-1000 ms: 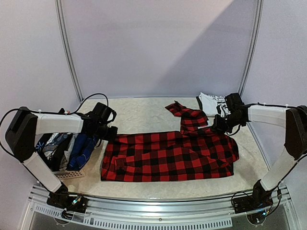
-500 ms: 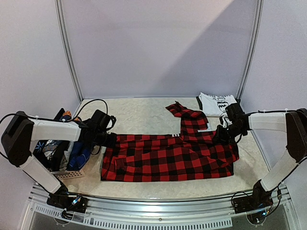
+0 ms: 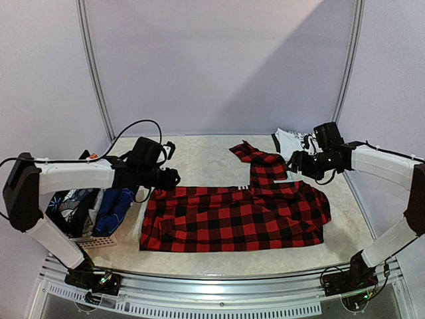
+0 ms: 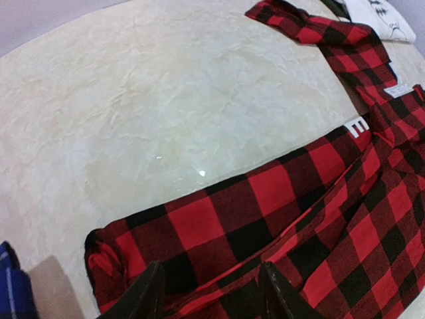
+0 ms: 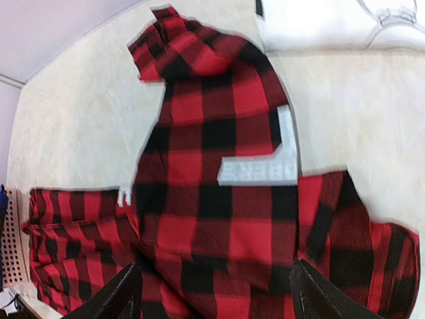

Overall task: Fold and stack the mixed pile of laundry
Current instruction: Fold the 1/3-folded shirt at the center of the board.

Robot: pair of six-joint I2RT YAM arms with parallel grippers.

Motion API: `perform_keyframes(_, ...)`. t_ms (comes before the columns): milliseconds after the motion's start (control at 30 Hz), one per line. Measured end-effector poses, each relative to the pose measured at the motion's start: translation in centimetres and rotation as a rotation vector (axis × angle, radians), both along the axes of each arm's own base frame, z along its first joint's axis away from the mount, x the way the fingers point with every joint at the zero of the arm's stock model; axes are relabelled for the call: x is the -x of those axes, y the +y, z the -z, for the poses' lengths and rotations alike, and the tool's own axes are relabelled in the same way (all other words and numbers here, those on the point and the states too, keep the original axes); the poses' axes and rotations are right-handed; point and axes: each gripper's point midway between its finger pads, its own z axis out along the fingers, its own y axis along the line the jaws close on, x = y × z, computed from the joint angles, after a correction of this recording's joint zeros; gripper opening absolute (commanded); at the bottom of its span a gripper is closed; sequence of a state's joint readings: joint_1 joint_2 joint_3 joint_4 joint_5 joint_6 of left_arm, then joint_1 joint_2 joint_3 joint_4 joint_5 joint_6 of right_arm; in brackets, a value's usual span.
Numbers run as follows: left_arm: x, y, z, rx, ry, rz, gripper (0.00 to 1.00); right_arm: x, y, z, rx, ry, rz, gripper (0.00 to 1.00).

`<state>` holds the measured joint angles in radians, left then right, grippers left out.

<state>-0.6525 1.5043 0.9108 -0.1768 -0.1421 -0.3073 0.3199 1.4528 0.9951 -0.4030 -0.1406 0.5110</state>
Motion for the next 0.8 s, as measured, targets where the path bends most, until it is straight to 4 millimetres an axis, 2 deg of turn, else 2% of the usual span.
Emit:
perform_keyframes(100, -1.2, -2.4, 0.3, -0.005, 0.007, 0.044, 0.48, -2.7, 0.9, -0.7, -0.002, -0.025, -0.005, 0.79)
perform_keyframes(200, -1.9, -4.0, 0.6, -0.009, 0.014, 0.074, 0.48, -6.0, 2.1, -0.4, -0.005, -0.032, -0.018, 0.79)
perform_keyframes(367, -2.5, -5.1, 0.8, -0.005, 0.018, 0.095, 0.48, -11.0, 4.2, 0.7, -0.025, -0.028, -0.028, 0.79)
perform_keyframes(500, -2.5, -5.2, 1.3, -0.010, 0.029, 0.098, 0.47, -13.8, 5.2, 2.3, -0.037, -0.009, -0.015, 0.78)
perform_keyframes(633, -2.4, -5.2, 1.8, -0.019, 0.039, 0.099, 0.46, -15.1, 5.7, 4.8, -0.048, 0.034, -0.007, 0.76)
perform_keyframes(800, -2.4, -5.2, 1.9, -0.021, 0.041, 0.098, 0.45, -15.2, 5.4, 8.1, -0.080, 0.110, 0.003, 0.73)
